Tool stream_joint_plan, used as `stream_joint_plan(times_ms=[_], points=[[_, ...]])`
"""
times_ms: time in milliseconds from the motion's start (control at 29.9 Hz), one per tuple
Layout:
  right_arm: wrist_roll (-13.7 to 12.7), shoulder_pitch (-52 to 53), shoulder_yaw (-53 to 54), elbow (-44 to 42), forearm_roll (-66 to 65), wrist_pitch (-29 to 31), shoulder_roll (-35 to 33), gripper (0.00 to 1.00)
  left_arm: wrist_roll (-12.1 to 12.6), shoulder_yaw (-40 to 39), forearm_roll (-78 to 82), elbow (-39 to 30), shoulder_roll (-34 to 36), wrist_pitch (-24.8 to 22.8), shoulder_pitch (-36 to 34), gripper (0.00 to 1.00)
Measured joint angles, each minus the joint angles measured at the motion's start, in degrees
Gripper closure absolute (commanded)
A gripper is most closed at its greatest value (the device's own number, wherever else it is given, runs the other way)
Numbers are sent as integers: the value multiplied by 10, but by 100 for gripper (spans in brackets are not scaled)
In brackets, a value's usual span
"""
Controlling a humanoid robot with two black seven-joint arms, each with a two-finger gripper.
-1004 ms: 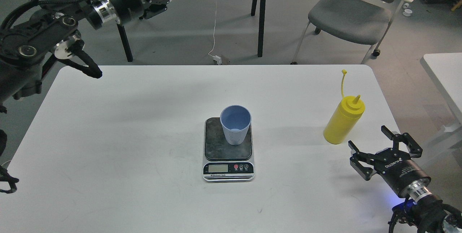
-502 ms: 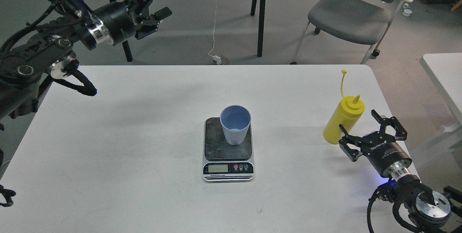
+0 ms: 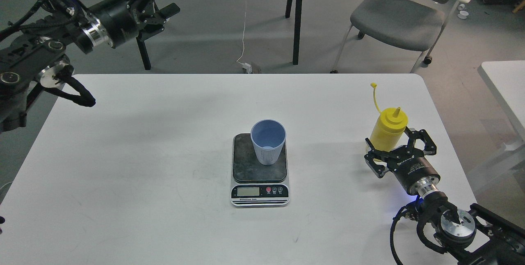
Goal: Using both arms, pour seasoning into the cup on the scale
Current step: 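Grasp the yellow bottle with the right gripper and lift it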
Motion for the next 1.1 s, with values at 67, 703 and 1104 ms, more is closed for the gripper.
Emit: stream_joint_plan(times_ms=[67, 703, 1104], points=[[0, 6, 1, -8, 0, 0, 1, 8, 0, 0, 0, 0, 0, 0, 0, 4], [152, 17, 4, -1, -175, 0, 2, 62, 0, 1, 3, 0, -4, 0, 0, 4], [145, 201, -17, 187, -478, -19, -101, 62, 0, -1, 1, 0, -7, 0, -1, 4]])
